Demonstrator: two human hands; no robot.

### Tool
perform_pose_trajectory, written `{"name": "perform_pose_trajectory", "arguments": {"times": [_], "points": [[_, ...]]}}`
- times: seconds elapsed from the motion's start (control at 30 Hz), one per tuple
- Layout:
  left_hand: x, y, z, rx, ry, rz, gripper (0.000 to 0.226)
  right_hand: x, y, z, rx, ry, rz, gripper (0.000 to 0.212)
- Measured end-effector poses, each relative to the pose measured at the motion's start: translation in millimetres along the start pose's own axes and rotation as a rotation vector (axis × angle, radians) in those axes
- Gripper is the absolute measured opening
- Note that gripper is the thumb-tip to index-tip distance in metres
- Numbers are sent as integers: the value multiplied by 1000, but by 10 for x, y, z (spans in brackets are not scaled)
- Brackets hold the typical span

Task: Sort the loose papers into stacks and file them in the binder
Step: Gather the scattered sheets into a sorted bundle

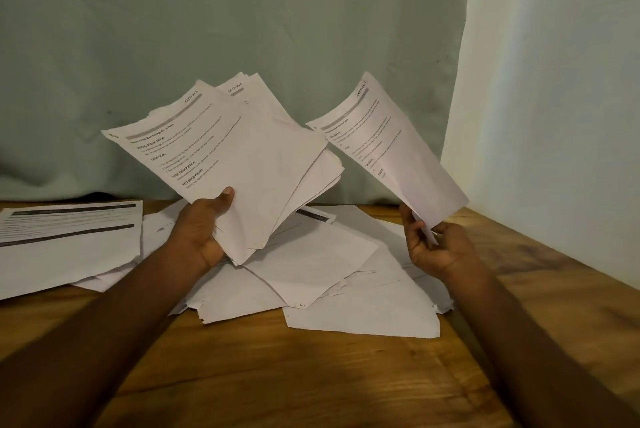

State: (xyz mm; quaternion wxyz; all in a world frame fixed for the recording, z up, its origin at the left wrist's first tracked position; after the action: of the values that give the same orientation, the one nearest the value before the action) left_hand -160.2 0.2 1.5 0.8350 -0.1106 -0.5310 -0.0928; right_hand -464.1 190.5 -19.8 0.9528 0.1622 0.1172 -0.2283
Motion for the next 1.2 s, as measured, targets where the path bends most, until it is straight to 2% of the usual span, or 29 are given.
{"name": "perform_pose_trajectory", "arguments": {"times": [0.13, 0.27, 0.47, 0.67, 0.73, 0.77, 0.83, 0.87, 0.93, 1.0, 1.13, 1.2], "points": [[30, -50, -88, 5, 49, 26, 42, -1, 21, 5, 26, 60, -71, 39], [37, -79, -123, 11, 81, 48, 44, 87, 88, 45, 35, 162, -78, 31], [185, -105, -191, 51, 162, 101, 39, 394, 41, 188, -38, 739, -151, 27], [209, -187, -352, 68, 125, 120, 48, 659, 84, 287, -116, 1316, -216, 32], [128, -181, -308, 57, 94, 89, 44, 605, 115, 355, -130, 1418, -361, 21], [93, -174, -272, 51, 77, 82, 38, 505, 139, 398, -109, 1501, -527, 17], [55, -162, -217, 36, 58, 80, 27, 239, 226, 462, 60, 1794, -925, 15], [45, -152, -196, 27, 56, 77, 26, 102, 257, 442, 201, 1941, -1044, 13], [41, -132, -181, 7, 58, 59, 34, -101, 303, 331, 410, 2110, -1013, 12], [30, -125, -177, -18, 56, 32, 42, -174, 247, 227, 476, 2217, -858, 4], [8, -82, -117, -52, 78, 1, 43, -98, 65, 154, 420, 2344, -732, 24], [-2, -63, -101, -52, 69, 12, 42, -31, -21, 83, 384, 2466, -619, 54]]}}
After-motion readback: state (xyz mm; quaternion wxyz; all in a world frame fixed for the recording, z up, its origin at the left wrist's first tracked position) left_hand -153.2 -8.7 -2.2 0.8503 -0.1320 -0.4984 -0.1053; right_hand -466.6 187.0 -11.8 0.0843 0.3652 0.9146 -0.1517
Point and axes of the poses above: each hand's wrist, its own y-axis away from the middle knuckle, its own z-axis out of the palm, x = y × z, the point moved 6 cm from there along -y, towards the middle knuckle, and after that the axes turned 3 degrees about x, right-handed, at the moved point
